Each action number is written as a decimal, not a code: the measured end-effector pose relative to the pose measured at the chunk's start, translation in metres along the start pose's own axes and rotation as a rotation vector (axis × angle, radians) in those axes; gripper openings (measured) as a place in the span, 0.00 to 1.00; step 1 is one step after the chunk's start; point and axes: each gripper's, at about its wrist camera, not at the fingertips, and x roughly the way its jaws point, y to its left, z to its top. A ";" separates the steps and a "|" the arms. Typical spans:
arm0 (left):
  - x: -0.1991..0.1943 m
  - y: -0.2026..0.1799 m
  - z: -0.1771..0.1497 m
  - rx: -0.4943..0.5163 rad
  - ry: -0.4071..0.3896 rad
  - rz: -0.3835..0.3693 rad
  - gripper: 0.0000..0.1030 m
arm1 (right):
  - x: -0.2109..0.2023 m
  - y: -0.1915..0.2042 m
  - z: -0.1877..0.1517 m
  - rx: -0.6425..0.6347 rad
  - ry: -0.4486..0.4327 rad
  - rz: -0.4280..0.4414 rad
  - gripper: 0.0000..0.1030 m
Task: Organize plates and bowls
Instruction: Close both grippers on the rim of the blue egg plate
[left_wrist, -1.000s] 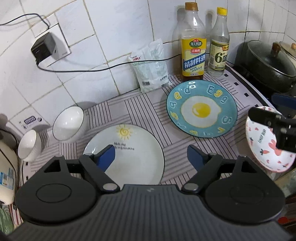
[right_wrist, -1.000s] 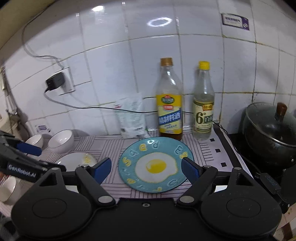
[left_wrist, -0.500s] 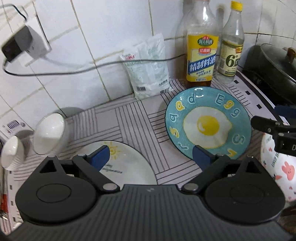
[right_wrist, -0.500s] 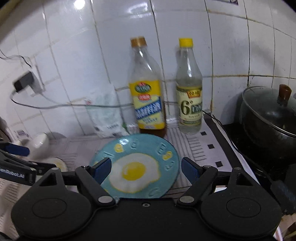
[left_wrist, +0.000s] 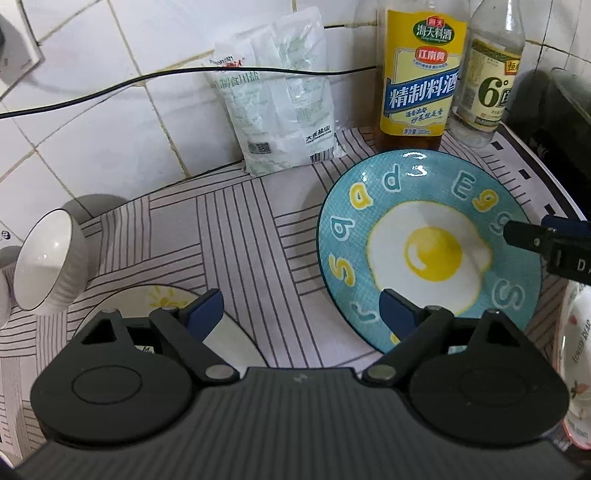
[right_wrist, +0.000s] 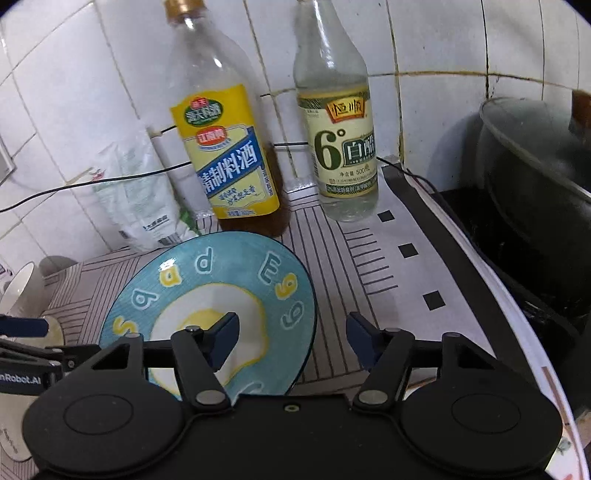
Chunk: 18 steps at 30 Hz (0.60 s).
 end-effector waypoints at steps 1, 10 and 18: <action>0.003 0.000 0.001 0.000 0.003 -0.001 0.87 | 0.004 0.000 0.001 -0.008 0.004 0.001 0.66; 0.015 -0.002 0.000 -0.014 0.033 -0.076 0.42 | 0.027 -0.008 0.003 -0.017 0.073 0.030 0.36; 0.022 -0.010 0.004 -0.030 0.047 -0.118 0.20 | 0.032 -0.018 0.003 0.031 0.099 0.110 0.21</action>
